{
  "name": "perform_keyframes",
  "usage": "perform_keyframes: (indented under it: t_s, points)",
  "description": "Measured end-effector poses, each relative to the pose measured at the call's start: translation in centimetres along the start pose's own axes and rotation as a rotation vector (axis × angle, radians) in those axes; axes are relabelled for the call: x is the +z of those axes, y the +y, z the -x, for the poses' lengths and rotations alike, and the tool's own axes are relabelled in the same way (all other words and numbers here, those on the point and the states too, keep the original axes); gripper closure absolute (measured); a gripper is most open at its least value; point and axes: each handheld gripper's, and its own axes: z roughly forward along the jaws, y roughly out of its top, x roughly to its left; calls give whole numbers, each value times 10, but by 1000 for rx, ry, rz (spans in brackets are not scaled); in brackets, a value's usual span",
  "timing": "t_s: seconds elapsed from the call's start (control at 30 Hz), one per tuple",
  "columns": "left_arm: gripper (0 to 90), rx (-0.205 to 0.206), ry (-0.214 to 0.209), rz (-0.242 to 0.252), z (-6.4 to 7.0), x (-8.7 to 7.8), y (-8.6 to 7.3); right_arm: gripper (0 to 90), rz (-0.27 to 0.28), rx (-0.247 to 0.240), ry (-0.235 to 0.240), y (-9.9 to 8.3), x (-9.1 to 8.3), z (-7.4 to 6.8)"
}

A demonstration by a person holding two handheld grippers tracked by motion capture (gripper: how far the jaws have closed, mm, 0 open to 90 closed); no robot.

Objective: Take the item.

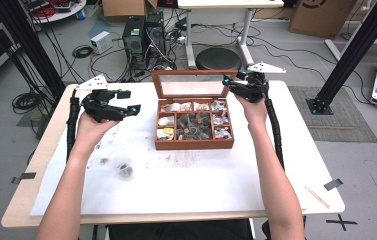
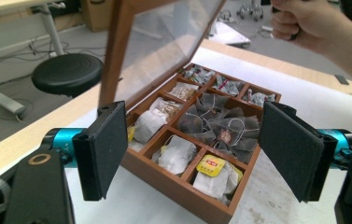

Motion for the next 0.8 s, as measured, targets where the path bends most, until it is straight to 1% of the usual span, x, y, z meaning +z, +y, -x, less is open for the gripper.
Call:
perform_keyframes:
  t_s: [0.1, 0.27, 0.4, 0.5, 0.57, 0.67, 0.73, 0.8]
  points:
    - [242, 3, -11, -9, 2, 7, 5, 449, 3, 3, -1, 0, 0, 0]
    - [242, 5, -24, -7, 6, 14, 16, 449, 2, 2, -3, 1, 0, 0]
    - [243, 23, -30, -20, 13, 23, 21, 449, 4, 2, -8, 1, 0, -1]
    - [245, 22, -38, -51, 17, 32, 23, 449, 4, 4, -6, 1, 0, 0]
    - [245, 12, -54, -60, 20, 39, 23, 449, 6, 5, -7, 1, 0, 0]
    - [245, 15, -63, -78, 25, 50, 25, 450, 8, 5, -8, 1, 1, 0]
    - [245, 20, -72, -99, 29, 57, 26, 450, 9, 7, -6, 1, 1, 0]
    - [245, 18, -70, -125, 31, 65, 26, 449, 6, 5, -8, 1, 0, 0]
